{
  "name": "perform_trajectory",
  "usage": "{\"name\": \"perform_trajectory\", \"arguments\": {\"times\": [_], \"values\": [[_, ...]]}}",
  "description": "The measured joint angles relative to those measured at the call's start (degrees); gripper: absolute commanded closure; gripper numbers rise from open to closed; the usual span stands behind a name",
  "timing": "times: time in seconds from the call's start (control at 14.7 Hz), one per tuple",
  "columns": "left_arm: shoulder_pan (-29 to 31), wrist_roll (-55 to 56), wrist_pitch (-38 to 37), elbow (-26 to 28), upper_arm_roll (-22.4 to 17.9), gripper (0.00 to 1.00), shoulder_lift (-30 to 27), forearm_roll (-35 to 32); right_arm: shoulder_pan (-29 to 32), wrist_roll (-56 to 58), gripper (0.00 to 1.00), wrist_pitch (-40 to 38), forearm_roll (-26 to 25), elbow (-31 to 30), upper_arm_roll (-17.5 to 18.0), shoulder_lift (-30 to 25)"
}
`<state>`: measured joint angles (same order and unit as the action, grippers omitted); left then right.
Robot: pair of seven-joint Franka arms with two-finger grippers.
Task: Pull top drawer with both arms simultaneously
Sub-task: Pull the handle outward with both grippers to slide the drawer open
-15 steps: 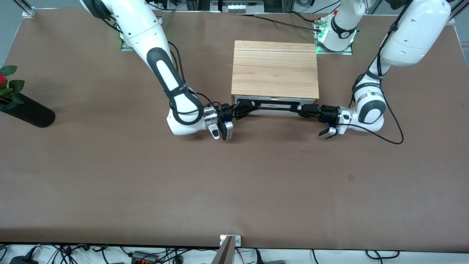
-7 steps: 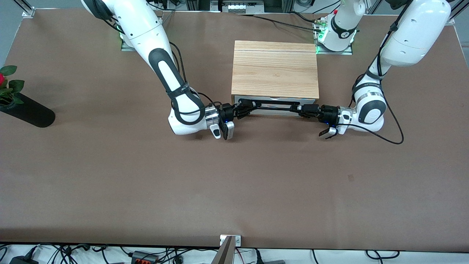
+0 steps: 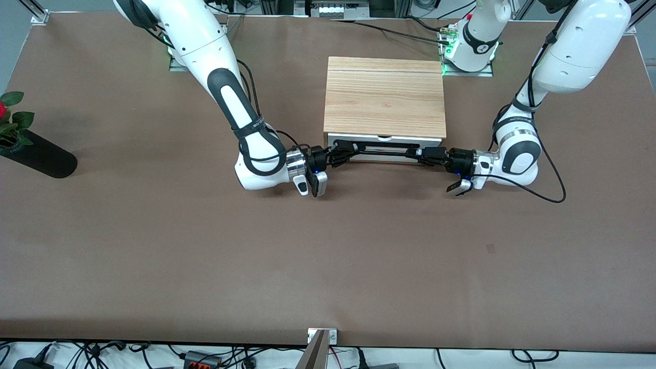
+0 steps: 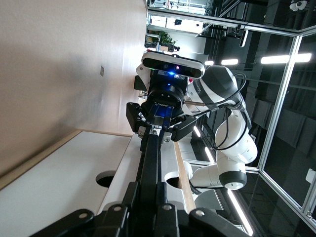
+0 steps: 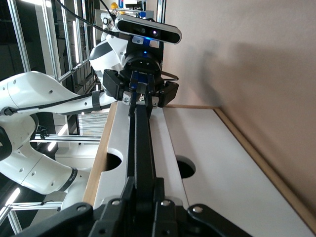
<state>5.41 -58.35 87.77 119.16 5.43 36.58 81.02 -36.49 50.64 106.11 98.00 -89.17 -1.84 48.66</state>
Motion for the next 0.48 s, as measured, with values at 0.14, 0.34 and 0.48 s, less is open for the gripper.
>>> {"name": "perform_trajectory", "arguments": {"times": [0.14, 0.34, 0.48], "values": [[0.0, 0.7, 0.2, -1.8, 0.0, 1.0, 0.6, 0.0, 0.3, -0.5, 0.98, 0.2, 0.5, 1.9, -0.2, 1.0], [0.0, 1.9, 0.0, -5.7, 0.0, 1.0, 2.6, 0.0, 0.7, -0.6, 0.98, 0.5, 1.9, 4.5, -0.6, 2.6], [0.0, 3.1, 0.0, -8.5, 0.1, 1.0, 4.0, 0.0, 1.0, -0.7, 0.98, 1.6, 2.6, 6.0, -0.7, 3.4]]}}
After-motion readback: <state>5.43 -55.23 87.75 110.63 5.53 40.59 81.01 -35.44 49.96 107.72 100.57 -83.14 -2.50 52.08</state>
